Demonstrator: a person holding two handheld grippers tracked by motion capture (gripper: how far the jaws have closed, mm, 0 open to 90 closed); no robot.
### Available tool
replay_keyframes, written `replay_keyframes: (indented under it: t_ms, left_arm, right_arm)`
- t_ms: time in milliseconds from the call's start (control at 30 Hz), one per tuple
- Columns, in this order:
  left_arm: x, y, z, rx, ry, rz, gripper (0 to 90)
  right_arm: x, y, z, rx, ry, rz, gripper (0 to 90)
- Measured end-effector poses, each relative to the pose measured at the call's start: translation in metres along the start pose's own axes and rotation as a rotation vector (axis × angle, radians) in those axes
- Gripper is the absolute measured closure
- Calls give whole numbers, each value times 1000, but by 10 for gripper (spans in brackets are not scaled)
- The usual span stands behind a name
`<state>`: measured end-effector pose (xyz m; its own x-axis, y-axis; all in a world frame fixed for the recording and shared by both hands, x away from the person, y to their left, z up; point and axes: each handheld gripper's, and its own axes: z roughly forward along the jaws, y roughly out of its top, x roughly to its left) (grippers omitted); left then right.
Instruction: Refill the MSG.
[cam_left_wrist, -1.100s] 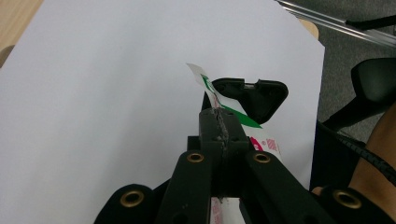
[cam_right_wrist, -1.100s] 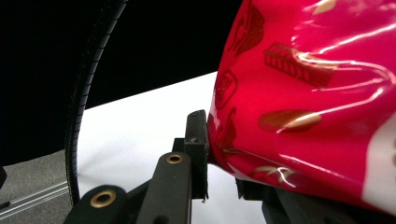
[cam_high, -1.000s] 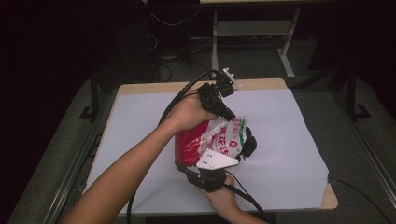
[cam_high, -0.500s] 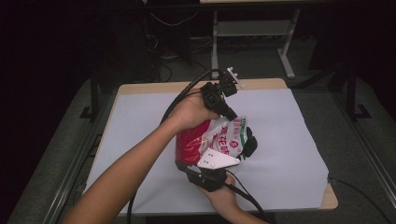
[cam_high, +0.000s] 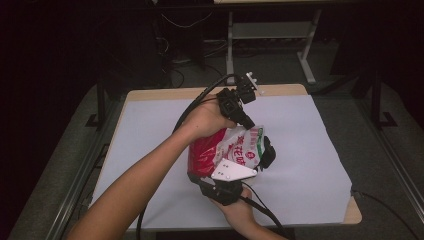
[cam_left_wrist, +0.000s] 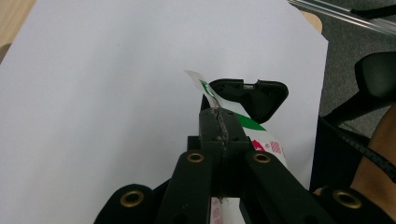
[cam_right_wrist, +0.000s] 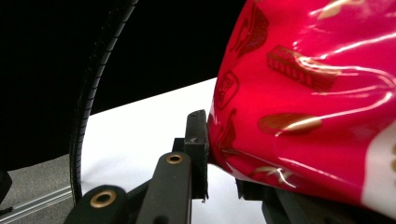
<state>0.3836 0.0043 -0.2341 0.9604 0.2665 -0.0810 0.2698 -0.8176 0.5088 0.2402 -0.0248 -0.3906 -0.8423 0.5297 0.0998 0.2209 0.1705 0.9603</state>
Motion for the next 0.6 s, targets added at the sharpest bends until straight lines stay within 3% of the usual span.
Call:
replay_keyframes:
  t_ms: [600]
  left_arm:
    - [-1,1,0,-2,0,6,900]
  right_arm:
    - [1,1,0,-3,2,-5,770]
